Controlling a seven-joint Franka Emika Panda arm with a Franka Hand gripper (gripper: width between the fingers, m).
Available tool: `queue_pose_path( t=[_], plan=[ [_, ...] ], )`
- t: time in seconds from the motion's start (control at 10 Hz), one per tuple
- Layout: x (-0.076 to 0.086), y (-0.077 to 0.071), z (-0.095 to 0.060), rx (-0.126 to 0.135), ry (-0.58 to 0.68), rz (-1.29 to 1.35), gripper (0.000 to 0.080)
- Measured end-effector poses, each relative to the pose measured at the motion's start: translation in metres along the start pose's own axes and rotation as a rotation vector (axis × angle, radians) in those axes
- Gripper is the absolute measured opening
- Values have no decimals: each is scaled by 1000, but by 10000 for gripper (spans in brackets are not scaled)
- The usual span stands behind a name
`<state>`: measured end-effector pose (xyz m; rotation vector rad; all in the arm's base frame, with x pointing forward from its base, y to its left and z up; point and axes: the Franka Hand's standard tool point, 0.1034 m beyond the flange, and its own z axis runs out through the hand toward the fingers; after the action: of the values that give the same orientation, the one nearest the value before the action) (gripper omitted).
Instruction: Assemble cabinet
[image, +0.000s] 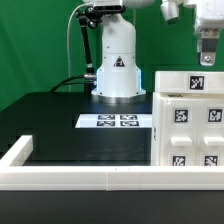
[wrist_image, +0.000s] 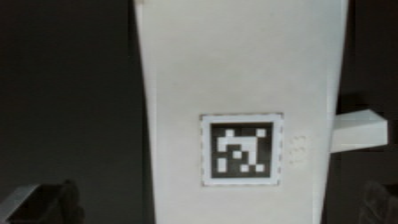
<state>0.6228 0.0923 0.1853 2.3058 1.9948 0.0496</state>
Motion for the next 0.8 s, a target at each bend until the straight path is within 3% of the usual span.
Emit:
queue_pose_path(
  t=[0.4,0.8],
  plan=[
    [-8,-4,16,8,-9,-33,796],
    [-9,-8,21,15,-18,3,796]
  ],
)
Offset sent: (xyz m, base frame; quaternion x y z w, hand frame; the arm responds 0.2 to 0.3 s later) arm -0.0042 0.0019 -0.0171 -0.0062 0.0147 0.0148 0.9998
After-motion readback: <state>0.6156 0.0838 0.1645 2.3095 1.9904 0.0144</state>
